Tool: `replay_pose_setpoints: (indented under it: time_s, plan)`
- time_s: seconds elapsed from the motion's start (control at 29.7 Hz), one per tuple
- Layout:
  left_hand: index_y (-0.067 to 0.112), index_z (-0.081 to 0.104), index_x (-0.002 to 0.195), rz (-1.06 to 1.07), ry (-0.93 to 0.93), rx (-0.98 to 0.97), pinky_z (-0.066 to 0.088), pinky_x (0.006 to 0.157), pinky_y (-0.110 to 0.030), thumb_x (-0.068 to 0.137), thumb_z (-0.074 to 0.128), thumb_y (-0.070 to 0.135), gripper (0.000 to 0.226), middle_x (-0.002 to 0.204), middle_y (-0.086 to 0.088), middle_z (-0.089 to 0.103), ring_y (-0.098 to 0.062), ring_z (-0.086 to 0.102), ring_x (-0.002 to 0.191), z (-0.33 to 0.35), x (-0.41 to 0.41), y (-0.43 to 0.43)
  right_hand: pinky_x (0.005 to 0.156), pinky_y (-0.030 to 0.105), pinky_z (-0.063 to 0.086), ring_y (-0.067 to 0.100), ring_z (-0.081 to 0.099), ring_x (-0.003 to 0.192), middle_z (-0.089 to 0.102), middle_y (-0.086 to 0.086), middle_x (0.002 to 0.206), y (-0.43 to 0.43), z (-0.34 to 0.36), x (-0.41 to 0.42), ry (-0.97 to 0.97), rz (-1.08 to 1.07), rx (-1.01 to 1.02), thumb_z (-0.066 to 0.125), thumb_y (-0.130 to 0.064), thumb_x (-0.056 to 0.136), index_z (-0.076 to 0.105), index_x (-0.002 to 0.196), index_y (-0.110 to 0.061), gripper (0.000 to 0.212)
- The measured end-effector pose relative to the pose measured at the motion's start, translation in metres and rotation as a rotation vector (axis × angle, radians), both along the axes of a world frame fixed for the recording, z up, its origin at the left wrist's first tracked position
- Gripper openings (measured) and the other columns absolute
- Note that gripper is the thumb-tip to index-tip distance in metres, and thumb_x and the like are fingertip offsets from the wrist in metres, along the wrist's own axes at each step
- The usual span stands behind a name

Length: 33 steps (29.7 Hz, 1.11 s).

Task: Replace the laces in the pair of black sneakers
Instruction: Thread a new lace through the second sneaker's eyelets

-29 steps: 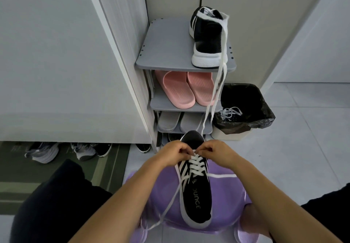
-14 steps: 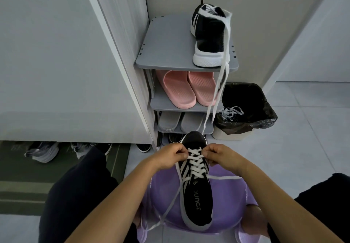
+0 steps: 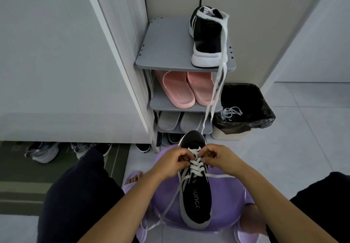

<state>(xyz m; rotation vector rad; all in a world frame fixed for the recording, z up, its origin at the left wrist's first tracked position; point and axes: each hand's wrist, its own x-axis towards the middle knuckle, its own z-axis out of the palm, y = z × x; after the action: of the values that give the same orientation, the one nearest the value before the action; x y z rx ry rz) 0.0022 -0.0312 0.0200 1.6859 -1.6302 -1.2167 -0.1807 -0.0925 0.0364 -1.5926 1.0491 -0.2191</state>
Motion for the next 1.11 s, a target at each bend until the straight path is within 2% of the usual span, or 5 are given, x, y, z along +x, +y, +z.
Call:
replay_pose_setpoints:
  time_s: [0.13,0.3,0.54,0.94,1.11]
  plan:
    - [0.022,0.069,0.091,-0.031,-0.078,0.045,0.051,0.081,-0.028,0.078,0.072,0.014,0.016,0.088,0.004,0.063,-0.012,0.061,0.081,0.003,0.004,-0.006,0.06,0.014,0.047,0.002,0.055,0.06,0.062,-0.007,0.07,-0.006,0.005,0.004,0.043,0.061,-0.034,0.066,-0.004,0.083,0.066,0.08,-0.021,0.018]
    - [0.005,0.065,0.099,-0.137,-0.035,0.167,0.041,0.068,-0.007,0.084,0.064,0.005,0.015,0.078,0.012,0.056,0.002,0.051,0.07,0.017,0.006,-0.017,0.064,0.019,0.048,0.009,0.056,0.064,0.062,-0.006,0.073,-0.016,0.008,0.006,0.124,0.16,-0.01,0.064,-0.009,0.085,0.063,0.081,-0.022,0.014]
    - [0.009,0.062,0.104,-0.163,-0.1,0.264,0.043,0.085,-0.025,0.091,0.056,0.015,0.015,0.096,0.003,0.059,-0.009,0.054,0.089,0.023,0.01,-0.021,0.057,0.01,0.042,0.002,0.051,0.059,0.057,-0.008,0.072,-0.022,0.017,0.002,0.255,0.286,-0.038,0.056,-0.011,0.09,0.056,0.077,-0.024,0.019]
    - [0.014,0.057,0.082,0.345,0.358,0.204,0.053,0.068,-0.017,0.088,0.056,-0.002,0.017,0.077,-0.003,0.062,-0.008,0.062,0.065,0.008,0.005,0.014,0.055,0.015,0.047,0.003,0.059,0.057,0.064,0.001,0.069,0.006,0.008,-0.01,-0.01,-0.137,0.148,0.063,-0.013,0.087,0.06,0.081,-0.009,0.007]
    - [0.013,0.064,0.089,0.185,0.3,0.15,0.047,0.072,-0.011,0.086,0.058,-0.006,0.02,0.081,0.008,0.062,0.006,0.056,0.069,0.002,-0.01,0.022,0.052,0.011,0.042,0.0,0.052,0.051,0.058,-0.003,0.061,0.018,0.006,-0.007,-0.033,-0.112,0.123,0.065,0.0,0.083,0.064,0.08,-0.013,0.013]
